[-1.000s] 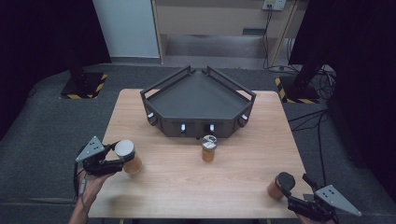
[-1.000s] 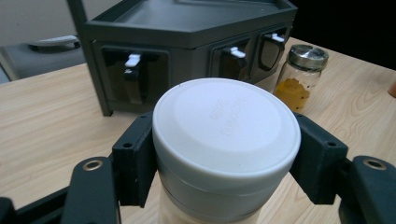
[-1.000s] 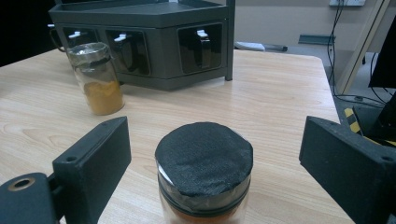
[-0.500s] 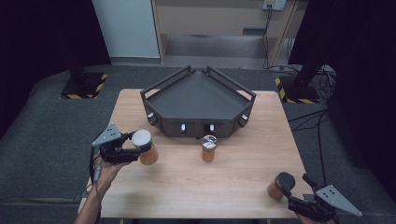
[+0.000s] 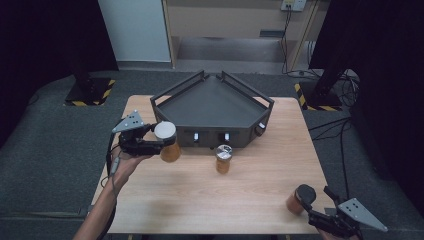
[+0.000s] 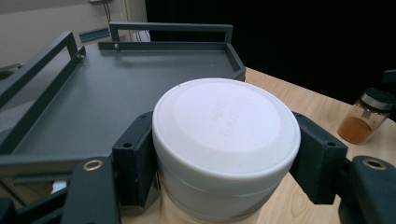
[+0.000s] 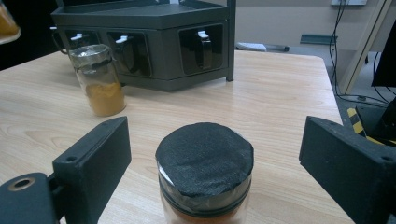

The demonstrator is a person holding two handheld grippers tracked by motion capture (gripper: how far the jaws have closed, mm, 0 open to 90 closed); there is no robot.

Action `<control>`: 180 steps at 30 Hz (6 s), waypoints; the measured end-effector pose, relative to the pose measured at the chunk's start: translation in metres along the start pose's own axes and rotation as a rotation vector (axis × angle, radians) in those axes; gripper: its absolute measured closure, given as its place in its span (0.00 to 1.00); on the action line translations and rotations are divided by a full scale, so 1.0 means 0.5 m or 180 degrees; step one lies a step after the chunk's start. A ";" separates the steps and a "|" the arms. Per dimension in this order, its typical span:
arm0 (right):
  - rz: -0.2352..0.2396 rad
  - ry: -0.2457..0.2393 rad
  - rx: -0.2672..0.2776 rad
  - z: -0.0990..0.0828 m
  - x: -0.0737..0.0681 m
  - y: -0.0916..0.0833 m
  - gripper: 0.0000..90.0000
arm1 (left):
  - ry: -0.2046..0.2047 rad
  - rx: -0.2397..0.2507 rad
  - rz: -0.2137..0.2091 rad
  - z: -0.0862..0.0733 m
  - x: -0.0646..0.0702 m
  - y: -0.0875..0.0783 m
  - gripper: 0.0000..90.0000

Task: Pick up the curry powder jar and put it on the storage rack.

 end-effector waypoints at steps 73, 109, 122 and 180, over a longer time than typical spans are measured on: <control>0.0029 0.0048 0.0031 -0.002 0.005 -0.001 0.10 | -0.0391 0.0106 0.0852 0.104 -0.071 0.238 0.36; 0.0034 0.0049 0.0042 -0.003 0.005 -0.002 0.10 | -0.0390 0.0106 0.0864 0.087 -0.069 0.252 0.31; 0.0037 0.0040 0.0044 -0.002 0.004 -0.002 0.10 | -0.0397 0.0210 0.0858 0.150 -0.068 0.220 0.10; 0.0100 0.0002 0.0030 -0.002 0.003 0.000 0.10 | -0.0106 0.0562 0.0344 0.098 -0.001 -0.059 0.10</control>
Point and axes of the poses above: each handheld gripper's, and its own axes: y roughly forward along the jaws, z roughly out of its top, x roughly to its right, the point moved 7 cm from there along y, roughly forward along the jaws, and after that the axes turned 15 degrees about z, right-handed, at the moved point
